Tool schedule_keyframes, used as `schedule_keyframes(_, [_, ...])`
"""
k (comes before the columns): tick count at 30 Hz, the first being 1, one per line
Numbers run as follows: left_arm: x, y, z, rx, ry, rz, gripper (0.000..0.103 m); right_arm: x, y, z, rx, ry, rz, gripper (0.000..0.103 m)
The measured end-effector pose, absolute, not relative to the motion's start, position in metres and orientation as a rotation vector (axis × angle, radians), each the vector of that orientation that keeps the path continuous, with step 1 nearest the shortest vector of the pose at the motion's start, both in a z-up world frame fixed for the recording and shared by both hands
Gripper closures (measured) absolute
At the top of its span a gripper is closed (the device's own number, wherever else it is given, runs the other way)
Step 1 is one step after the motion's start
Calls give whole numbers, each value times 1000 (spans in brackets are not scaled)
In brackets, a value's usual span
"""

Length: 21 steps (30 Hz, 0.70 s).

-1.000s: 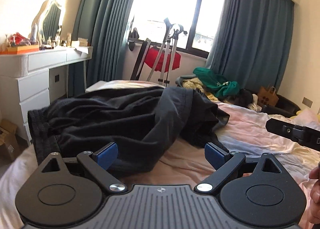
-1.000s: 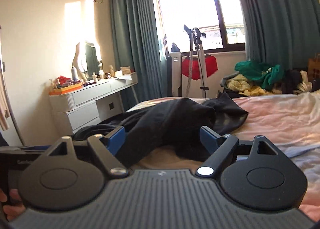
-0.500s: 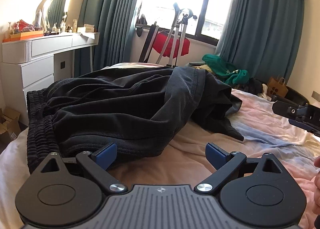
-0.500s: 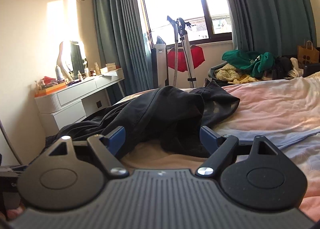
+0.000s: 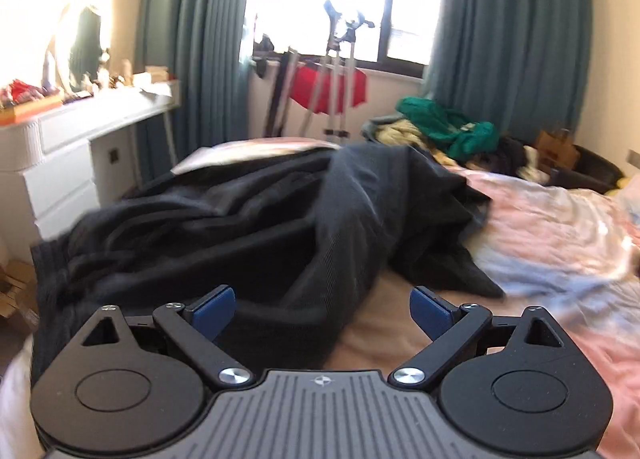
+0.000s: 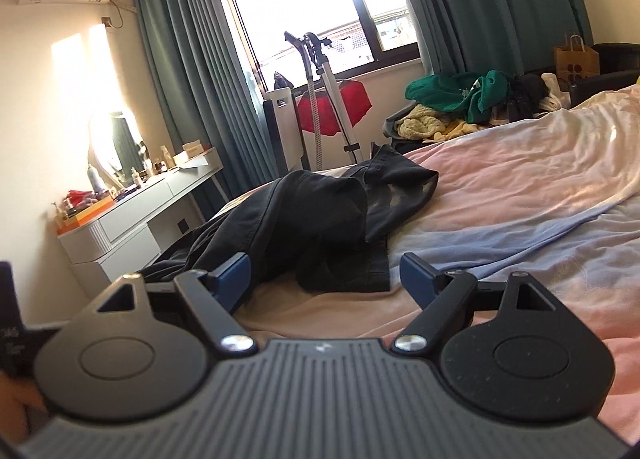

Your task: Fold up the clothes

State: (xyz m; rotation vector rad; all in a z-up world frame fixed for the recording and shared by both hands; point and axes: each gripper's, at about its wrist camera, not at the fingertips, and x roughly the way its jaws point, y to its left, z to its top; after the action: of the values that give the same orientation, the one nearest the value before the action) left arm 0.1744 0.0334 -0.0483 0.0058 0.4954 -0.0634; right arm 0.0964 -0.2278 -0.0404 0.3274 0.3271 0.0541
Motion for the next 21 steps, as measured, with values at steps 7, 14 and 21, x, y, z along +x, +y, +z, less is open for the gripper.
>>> schedule_keyframes(7, [307, -6, -17, -25, 489, -10, 9, 107, -243, -46, 314, 348, -60, 19])
schedule_keyframes(14, [427, -32, -22, -100, 571, 32, 13, 143, -255, -73, 337, 408, -98, 19])
schedule_keyframes(21, [482, -59, -49, -60, 677, -28, 29, 163, -248, -88, 189, 402, -165, 19])
